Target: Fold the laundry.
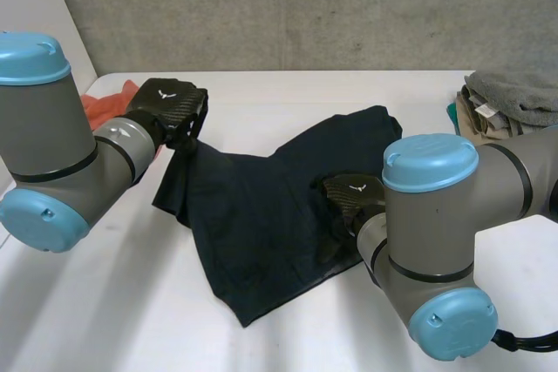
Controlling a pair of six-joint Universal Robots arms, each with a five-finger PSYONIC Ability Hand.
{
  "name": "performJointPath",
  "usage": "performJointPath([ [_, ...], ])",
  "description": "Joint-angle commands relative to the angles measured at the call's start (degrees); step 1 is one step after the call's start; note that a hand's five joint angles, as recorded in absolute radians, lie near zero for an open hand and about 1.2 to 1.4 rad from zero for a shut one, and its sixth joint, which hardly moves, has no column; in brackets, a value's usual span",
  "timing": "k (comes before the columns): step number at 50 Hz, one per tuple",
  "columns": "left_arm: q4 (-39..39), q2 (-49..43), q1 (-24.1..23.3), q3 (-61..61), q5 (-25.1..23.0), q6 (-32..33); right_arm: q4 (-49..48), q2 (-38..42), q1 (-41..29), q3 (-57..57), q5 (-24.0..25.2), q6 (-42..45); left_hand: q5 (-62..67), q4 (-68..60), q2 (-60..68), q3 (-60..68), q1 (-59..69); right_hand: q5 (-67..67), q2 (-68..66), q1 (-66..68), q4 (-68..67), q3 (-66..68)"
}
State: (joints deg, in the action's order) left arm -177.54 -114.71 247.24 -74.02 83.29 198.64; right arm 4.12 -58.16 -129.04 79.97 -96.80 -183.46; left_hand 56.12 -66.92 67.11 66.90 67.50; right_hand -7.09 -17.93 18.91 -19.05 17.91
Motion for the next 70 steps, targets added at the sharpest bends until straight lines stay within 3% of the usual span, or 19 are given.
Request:
performJointPath([
  [1,0.2,0.2,1.6,-0.3,-0.3,0.5,1.0,-0.4,-0.2,0.7,4.5,0.2,13.9,-13.1,12.9,13.1,12.5,-12.6,-11.7,10.8,-10.6,11.8],
  [7,0.4,0.0,1.8,0.6,-0.3,0.5,4.0,-0.5,-2.0,3.1,12.8,0.3,13.9,-13.1,12.9,13.1,12.5,-17.3,-16.5,15.5,-15.3,16.5],
  [10,0.4,-0.2,1.8,1.1,-0.3,0.6,3.6,-0.4,-3.5,4.1,14.3,-0.1,13.9,-13.1,12.9,13.1,12.5,-17.3,-16.5,15.5,-15.3,16.5],
  [32,0.4,-1.1,1.7,1.4,-0.2,0.9,-11.6,5.9,-11.8,4.4,6.4,-0.4,13.9,-13.1,12.9,13.1,12.5,-18.8,-18.0,17.0,-16.8,18.0],
  [35,0.4,-1.1,1.7,1.3,-0.1,0.9,-13.6,6.5,-12.3,4.3,4.8,-0.1,13.9,-13.1,12.9,13.1,12.5,-32.5,-31.7,30.7,-30.6,31.7],
  [38,0.4,-1.0,1.7,1.2,0.0,0.9,-15.0,6.7,-12.5,4.3,2.8,0.0,13.9,-13.1,12.9,13.1,12.5,-62.8,-62.0,61.0,-60.8,62.0],
  [42,0.4,-0.4,1.9,1.2,0.0,0.9,-15.5,5.6,-12.3,6.2,-0.9,0.0,13.9,-13.1,12.9,13.1,12.5,-62.9,-62.1,61.1,-60.9,62.1],
  [45,0.6,0.9,2.1,0.9,-0.1,0.5,-15.9,1.0,-10.2,7.9,-2.3,-0.1,13.9,-13.1,12.9,13.1,12.5,-62.9,-62.1,61.1,-60.9,62.1],
  [48,1.1,2.6,2.4,0.8,-0.4,0.4,-15.5,-8.6,-2.6,9.2,-1.0,0.9,13.9,-13.1,12.9,13.1,12.5,-62.9,-62.1,61.1,-60.9,62.1],
  [49,1.9,4.1,2.3,1.0,-0.6,0.3,-14.6,-12.8,1.6,9.2,1.1,2.5,13.9,-13.1,12.9,13.1,12.5,-62.9,-62.1,61.1,-60.9,62.1],
  [53,4.7,8.1,1.7,1.1,-2.5,-0.6,-11.0,-16.8,10.4,6.4,8.5,9.1,13.9,-13.1,12.9,13.1,12.5,-62.9,-62.1,61.1,-60.9,62.1],
  [56,6.7,10.7,0.8,1.1,-4.7,-1.7,-7.1,-17.0,12.8,3.1,11.5,11.6,13.9,-13.1,12.9,13.1,12.5,-62.9,-62.1,61.1,-60.9,62.1],
  [61,9.5,15.7,-2.5,0.2,-8.1,-4.7,0.4,-16.8,18.2,-5.2,11.8,10.6,13.9,-13.1,12.9,13.1,12.5,-62.9,-62.1,61.1,-60.9,62.1],
  [65,9.7,16.1,-4.8,-1.1,-7.8,-5.9,3.6,-15.1,21.5,-10.2,13.5,10.0,13.9,-13.1,12.9,13.1,12.5,-62.9,-62.1,61.1,-60.9,62.1],
  [70,7.8,8.9,-7.7,0.4,-5.2,-4.3,7.0,-7.4,22.4,-15.9,15.7,11.8,13.9,-13.1,12.9,13.1,12.5,-62.9,-62.1,61.1,-60.9,62.1],
])
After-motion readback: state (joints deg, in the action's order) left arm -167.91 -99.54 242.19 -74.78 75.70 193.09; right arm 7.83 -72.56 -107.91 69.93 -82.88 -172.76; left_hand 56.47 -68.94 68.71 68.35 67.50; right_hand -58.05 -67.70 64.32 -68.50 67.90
